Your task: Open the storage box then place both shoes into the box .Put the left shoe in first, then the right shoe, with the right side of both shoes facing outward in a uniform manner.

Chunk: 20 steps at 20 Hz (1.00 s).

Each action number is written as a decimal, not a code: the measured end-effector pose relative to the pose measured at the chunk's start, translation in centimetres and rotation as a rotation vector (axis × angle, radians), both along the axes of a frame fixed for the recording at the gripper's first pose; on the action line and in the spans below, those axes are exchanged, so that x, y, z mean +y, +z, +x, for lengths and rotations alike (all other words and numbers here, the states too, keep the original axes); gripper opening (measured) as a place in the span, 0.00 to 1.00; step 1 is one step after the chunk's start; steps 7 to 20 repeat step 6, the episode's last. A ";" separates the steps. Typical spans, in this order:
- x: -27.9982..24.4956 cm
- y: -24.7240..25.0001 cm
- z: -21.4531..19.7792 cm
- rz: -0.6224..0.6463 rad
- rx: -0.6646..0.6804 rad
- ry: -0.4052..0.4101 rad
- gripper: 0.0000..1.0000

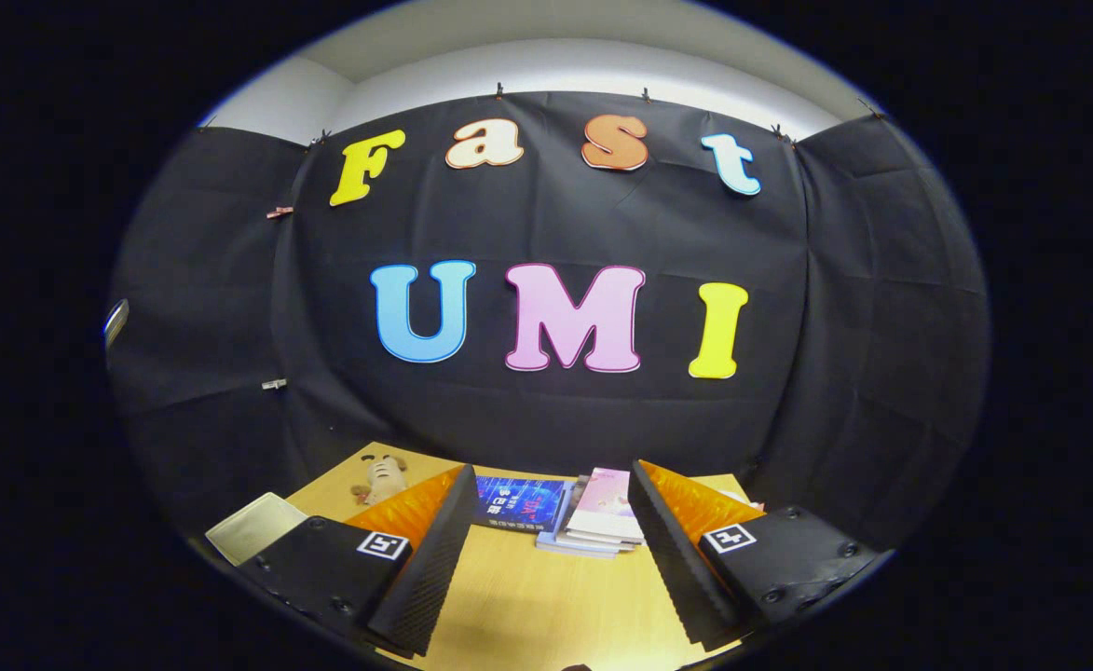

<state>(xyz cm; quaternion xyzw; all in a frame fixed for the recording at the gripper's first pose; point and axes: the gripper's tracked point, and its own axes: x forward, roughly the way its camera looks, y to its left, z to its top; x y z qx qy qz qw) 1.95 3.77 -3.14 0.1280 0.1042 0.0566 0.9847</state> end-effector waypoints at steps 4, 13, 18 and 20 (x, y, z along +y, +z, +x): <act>-1.5 0.0 0.6 -0.015 -0.012 -0.017 0.98; -2.0 -0.1 0.9 -0.003 -0.010 -0.021 0.98; -2.0 -0.1 0.9 -0.003 -0.010 -0.021 0.98; -2.0 -0.1 0.9 -0.003 -0.010 -0.021 0.98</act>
